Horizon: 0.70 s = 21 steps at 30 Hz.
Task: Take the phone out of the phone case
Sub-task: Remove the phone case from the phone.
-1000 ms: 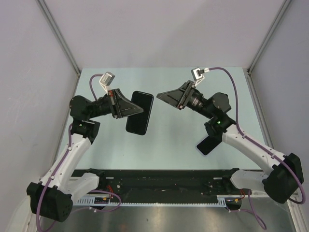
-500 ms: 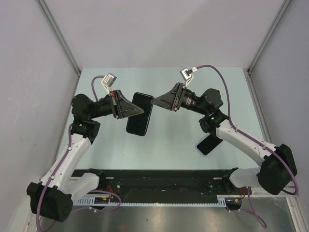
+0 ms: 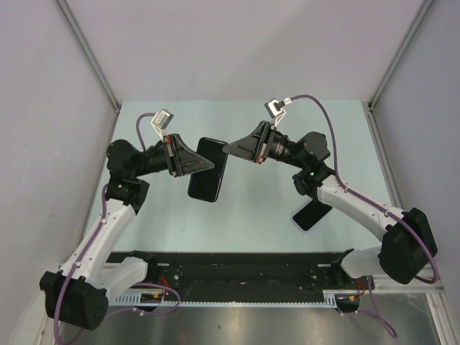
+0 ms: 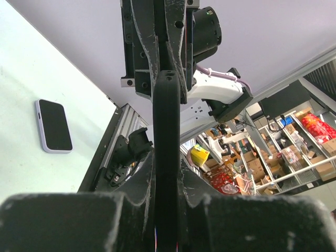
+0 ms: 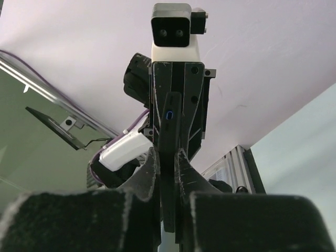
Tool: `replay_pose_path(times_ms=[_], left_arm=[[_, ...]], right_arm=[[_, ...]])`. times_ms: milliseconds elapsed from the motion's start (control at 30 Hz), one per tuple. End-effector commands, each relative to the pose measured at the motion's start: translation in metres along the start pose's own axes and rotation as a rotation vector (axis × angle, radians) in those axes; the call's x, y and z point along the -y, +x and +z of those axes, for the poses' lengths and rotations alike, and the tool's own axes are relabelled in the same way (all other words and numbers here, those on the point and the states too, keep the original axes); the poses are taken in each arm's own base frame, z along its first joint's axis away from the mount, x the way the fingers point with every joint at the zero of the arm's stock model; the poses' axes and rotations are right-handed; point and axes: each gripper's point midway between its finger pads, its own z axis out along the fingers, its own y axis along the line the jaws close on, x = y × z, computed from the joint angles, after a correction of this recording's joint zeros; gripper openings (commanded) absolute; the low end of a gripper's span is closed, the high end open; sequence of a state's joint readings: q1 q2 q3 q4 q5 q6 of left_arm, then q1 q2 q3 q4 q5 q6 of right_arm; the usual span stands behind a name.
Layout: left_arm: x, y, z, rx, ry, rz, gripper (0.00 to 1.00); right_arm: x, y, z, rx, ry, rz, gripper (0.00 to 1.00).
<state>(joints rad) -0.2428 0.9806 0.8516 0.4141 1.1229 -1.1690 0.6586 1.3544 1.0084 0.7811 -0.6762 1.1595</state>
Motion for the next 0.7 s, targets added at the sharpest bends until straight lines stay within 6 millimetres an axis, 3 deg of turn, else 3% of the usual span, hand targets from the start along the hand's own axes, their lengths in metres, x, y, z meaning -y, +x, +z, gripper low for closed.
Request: replay_pose_path(times_ms=[0,33,67,133,167,200,267,467,667], left_arm=[[0.017,-0.003,-0.002,0.012,0.033,0.103,0.0],[0.017,-0.002,-0.002,0.012,0.032,0.113,0.0],[0.017,-0.001,-0.002,0.011,0.03,0.116,0.0],[0.02,-0.001,-0.003,0.013,0.037,0.152,0.0],[0.021,0.0,-0.004,0.01,0.042,0.167,0.0],[0.025,-0.001,-0.004,0.012,0.05,0.188,0.0],[0.032,-0.002,-0.004,0.017,0.076,0.245,0.0],[0.053,-0.003,-0.007,0.021,0.145,0.347,0.0],[0.079,-0.004,-0.011,0.024,0.188,0.448,0.0]], right_arm=[[-0.028,-0.014,0.001,0.015,-0.076,-0.013,0.0],[-0.03,-0.011,-0.001,0.004,-0.097,0.017,0.0],[-0.045,-0.018,-0.006,0.033,-0.18,-0.013,0.0],[-0.048,-0.024,-0.011,0.053,-0.269,0.169,0.0],[-0.072,-0.026,-0.023,0.077,-0.413,0.137,0.0],[-0.076,-0.028,-0.027,0.069,-0.467,0.277,0.0],[-0.063,-0.031,-0.02,0.117,-0.459,0.343,0.0],[-0.066,-0.021,-0.002,0.186,-0.496,0.458,0.0],[-0.066,-0.025,0.004,0.259,-0.509,0.496,0.0]])
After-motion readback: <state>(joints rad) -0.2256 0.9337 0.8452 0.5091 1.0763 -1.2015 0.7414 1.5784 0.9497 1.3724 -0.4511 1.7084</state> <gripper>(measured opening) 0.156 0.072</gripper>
